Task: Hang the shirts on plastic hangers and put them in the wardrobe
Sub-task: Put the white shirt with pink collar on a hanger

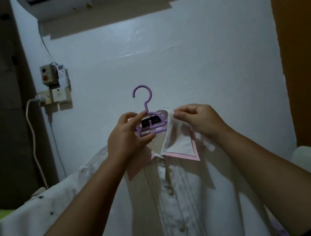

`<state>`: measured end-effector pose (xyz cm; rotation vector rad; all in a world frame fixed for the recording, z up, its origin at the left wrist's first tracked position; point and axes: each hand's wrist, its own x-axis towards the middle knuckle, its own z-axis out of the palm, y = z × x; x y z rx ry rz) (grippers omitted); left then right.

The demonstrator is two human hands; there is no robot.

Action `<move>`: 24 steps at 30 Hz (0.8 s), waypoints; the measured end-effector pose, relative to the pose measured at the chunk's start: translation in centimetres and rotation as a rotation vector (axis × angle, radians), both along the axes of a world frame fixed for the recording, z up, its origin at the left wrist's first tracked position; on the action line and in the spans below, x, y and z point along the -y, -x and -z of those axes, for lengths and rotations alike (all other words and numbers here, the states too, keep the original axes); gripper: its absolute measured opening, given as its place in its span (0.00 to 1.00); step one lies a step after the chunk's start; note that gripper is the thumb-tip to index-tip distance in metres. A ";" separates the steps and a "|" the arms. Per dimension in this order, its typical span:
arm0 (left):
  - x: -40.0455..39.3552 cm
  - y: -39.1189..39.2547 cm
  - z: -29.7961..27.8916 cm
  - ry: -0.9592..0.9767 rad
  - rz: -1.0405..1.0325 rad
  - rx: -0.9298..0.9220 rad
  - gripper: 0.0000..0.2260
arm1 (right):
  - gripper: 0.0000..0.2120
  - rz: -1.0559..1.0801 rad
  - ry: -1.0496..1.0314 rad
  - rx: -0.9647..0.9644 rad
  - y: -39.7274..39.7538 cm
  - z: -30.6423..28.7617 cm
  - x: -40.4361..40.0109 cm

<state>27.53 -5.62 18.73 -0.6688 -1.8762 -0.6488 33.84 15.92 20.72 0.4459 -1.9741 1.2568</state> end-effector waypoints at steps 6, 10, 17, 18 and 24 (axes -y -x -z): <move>4.0 0.0 -0.5 -0.023 -0.054 0.026 0.32 | 0.16 0.238 -0.002 0.173 2.5 0.3 -2.9; 6.6 -0.1 -0.3 -0.029 -0.072 0.062 0.32 | 0.04 -0.039 0.282 0.282 3.0 1.7 -2.6; 10.0 -1.7 0.1 -0.049 -0.076 0.101 0.31 | 0.15 -0.362 0.329 0.619 4.0 2.4 -1.5; 10.5 -2.0 0.2 -0.044 -0.090 0.108 0.31 | 0.14 -0.372 0.322 0.623 4.3 2.5 -1.3; 13.1 -3.7 -0.1 -0.064 -0.249 0.074 0.32 | 0.08 -0.127 0.554 0.241 6.3 2.4 0.8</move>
